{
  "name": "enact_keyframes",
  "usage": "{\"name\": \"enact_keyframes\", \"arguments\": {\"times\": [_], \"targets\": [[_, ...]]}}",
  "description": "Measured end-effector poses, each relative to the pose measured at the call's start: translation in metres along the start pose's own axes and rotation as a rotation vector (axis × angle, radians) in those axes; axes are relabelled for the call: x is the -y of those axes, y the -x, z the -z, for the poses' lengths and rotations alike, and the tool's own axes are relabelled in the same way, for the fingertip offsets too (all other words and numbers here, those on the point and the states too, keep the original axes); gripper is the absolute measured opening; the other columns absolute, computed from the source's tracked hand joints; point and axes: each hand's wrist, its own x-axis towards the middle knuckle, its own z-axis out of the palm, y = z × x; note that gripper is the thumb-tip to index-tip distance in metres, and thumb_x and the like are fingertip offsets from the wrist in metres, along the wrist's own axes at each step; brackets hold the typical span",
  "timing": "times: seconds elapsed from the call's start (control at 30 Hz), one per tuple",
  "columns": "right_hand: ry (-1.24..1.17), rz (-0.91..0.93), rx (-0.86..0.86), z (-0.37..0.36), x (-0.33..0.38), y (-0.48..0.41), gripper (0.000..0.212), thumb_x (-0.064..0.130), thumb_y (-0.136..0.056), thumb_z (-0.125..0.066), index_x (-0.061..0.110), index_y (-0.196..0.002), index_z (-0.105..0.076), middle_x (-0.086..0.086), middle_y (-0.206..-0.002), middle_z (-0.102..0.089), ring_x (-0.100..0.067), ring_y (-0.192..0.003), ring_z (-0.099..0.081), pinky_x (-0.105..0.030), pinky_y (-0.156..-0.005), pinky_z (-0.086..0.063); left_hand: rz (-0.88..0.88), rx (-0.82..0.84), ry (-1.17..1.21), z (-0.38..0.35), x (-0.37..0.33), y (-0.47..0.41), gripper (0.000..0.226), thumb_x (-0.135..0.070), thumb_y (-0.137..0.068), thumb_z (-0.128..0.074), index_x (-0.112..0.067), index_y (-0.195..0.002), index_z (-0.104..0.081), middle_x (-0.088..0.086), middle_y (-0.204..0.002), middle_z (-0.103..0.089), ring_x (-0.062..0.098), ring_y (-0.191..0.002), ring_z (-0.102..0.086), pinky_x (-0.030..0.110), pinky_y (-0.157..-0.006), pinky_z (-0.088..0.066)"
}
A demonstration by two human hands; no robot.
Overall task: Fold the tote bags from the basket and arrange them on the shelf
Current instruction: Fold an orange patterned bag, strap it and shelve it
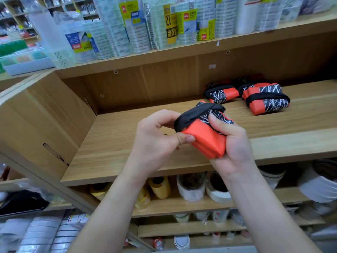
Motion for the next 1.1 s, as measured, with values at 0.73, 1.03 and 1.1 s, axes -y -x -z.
{"name": "enact_keyframes", "arguments": {"times": [0.73, 1.03, 1.1], "targets": [[0.237, 0.289, -0.389, -0.003, 0.006, -0.016, 0.039, -0.007, -0.078, -0.072, -0.001, -0.115, -0.061, -0.012, -0.084, -0.069, -0.023, -0.061, -0.068, -0.03, -0.048, -0.052, 0.224, -0.418, 0.429, -0.06, 0.003, 0.001, 0.016, 0.005, -0.077, -0.076, -0.005, -0.083, -0.066, -0.006, -0.07, -0.064, 0.005, -0.068, -0.056, 0.021, -0.065, -0.05], [0.55, 0.518, -0.447, 0.006, 0.003, -0.017, 0.039, -0.004, -0.076, -0.076, 0.01, -0.11, -0.065, -0.007, -0.102, -0.072, -0.016, -0.089, -0.07, -0.029, -0.076, -0.058, 0.034, -0.145, -0.005, -0.048, 0.004, 0.022, 0.018, -0.022, -0.081, -0.072, -0.025, -0.099, -0.072, -0.009, -0.093, -0.069, 0.022, -0.096, -0.06, 0.034, -0.087, -0.049], [0.417, 0.398, -0.432, 0.008, 0.006, -0.017, 0.04, -0.004, -0.079, -0.075, 0.005, -0.116, -0.064, -0.007, -0.098, -0.072, -0.014, -0.081, -0.07, -0.027, -0.067, -0.056, 0.015, -0.16, -0.103, -0.045, 0.003, 0.024, 0.017, -0.027, -0.083, -0.071, -0.032, -0.099, -0.073, -0.016, -0.093, -0.07, 0.018, -0.097, -0.062, 0.024, -0.084, -0.049]]}}
